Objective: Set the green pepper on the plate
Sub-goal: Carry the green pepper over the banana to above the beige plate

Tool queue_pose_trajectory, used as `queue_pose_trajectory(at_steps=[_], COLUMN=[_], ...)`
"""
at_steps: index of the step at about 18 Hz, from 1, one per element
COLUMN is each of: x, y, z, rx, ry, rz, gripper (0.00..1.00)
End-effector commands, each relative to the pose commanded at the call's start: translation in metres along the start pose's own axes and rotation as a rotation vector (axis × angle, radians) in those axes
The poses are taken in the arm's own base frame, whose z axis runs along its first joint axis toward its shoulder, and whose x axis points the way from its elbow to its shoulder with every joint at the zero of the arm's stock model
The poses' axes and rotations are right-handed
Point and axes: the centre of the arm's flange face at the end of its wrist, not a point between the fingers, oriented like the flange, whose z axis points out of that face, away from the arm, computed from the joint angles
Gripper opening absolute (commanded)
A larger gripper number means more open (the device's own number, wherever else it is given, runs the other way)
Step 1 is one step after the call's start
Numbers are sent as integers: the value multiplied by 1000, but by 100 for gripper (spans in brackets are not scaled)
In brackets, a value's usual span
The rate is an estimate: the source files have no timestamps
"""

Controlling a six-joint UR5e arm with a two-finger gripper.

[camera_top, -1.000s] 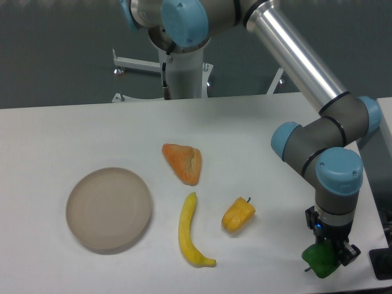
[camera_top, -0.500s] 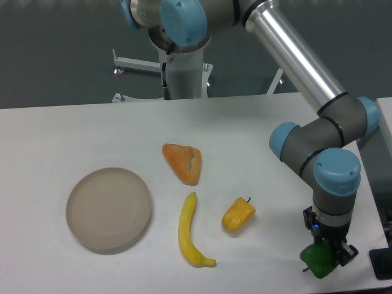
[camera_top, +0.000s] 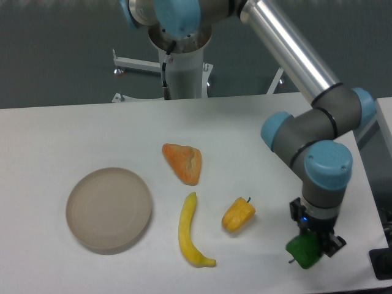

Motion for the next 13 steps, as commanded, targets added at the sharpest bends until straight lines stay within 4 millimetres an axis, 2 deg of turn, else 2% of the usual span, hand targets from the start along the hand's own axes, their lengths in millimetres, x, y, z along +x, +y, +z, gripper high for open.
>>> queue_pose_trajectory(at_steps=[3,4,6,8,9,13], x=[50,63,92,118,133,170], y=[-31,-35,-59,-77,-95,-124], z=[-24,-30,-42,-36,-37,-42], rx=[16,19,48,75,95,151], ry=[25,29,46,67,53,53], rz=[-112,-149,-163,-145,-156,-233], gripper=[30,30,30,30,30,30])
